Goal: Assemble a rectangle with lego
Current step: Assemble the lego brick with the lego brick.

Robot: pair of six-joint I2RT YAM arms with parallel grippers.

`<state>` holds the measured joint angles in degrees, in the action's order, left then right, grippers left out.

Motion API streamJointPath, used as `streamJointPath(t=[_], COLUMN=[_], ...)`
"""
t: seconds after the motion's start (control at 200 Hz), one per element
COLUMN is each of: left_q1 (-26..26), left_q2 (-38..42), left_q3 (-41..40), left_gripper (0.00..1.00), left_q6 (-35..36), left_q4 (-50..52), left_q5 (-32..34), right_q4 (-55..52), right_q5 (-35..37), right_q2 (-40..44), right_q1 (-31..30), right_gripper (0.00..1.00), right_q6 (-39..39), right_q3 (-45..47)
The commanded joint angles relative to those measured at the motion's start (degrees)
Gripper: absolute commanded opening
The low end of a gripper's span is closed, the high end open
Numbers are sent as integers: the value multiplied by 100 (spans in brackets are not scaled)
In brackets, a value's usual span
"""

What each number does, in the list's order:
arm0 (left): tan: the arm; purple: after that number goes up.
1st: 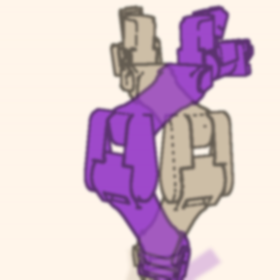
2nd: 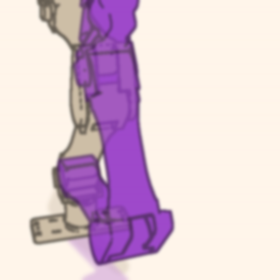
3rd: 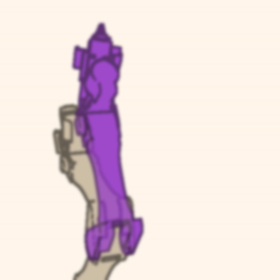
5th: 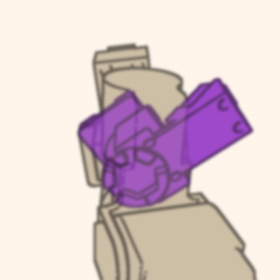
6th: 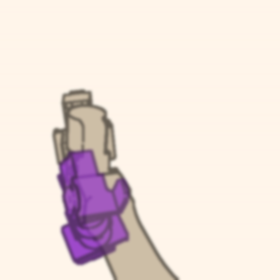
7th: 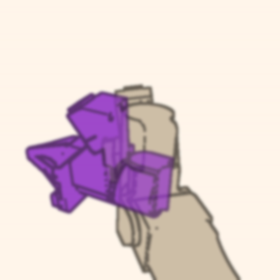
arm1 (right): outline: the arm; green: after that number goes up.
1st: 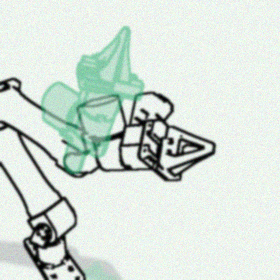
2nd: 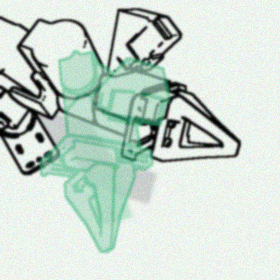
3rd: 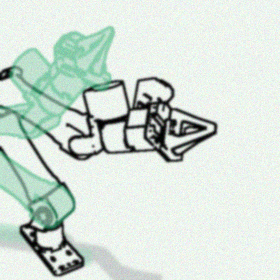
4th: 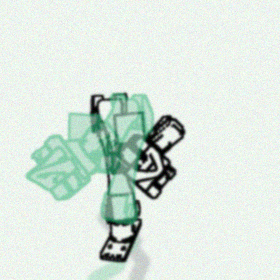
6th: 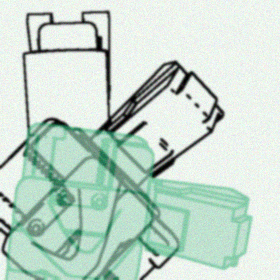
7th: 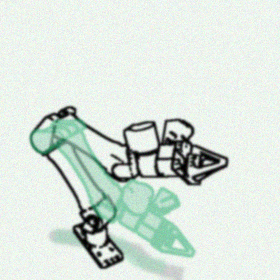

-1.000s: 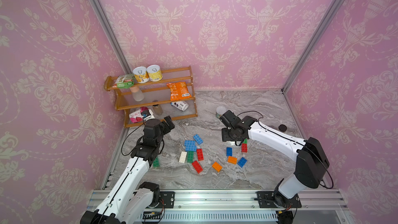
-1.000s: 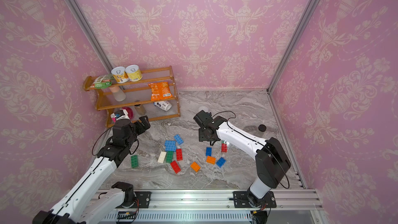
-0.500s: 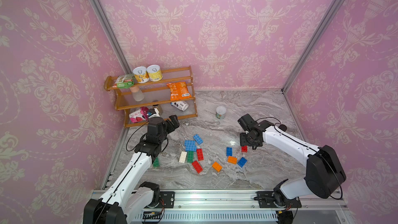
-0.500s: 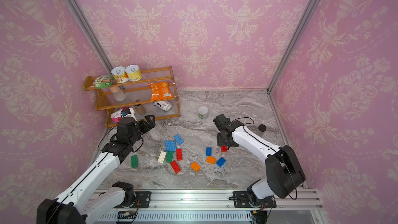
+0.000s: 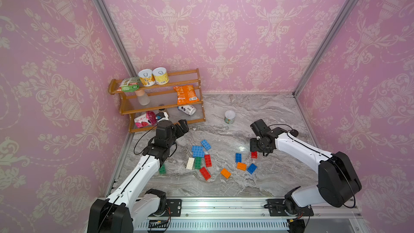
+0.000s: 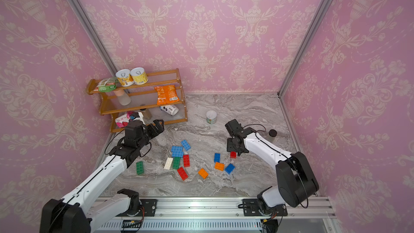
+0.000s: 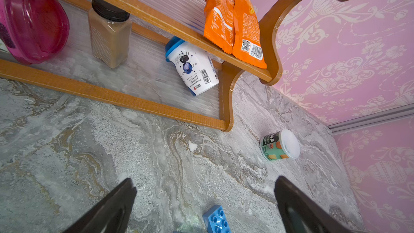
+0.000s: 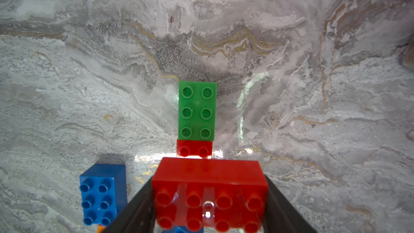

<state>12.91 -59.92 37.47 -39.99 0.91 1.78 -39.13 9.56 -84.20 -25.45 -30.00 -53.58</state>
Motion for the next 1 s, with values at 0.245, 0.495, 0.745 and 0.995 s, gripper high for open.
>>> streamJointPath(t=[0.245, 0.495, 0.745, 0.995], left_q1=[111, 568, 1016, 1109], left_q2=[-141, -515, -1100, -1267], left_q3=[205, 406, 861, 931], left_gripper=[99, 99, 99, 99], left_q6=[11, 350, 356, 344], left_q4=[-56, -15, -219, -312], left_q5=[-70, -33, -159, -209], right_q4=[63, 130, 168, 218], right_q5=[8, -13, -40, -47], right_q2=[-202, -287, -386, -447], right_q1=[132, 173, 196, 211], right_gripper=[34, 35, 35, 35], right_q6=[108, 148, 187, 179], right_q3=[76, 83, 65, 76])
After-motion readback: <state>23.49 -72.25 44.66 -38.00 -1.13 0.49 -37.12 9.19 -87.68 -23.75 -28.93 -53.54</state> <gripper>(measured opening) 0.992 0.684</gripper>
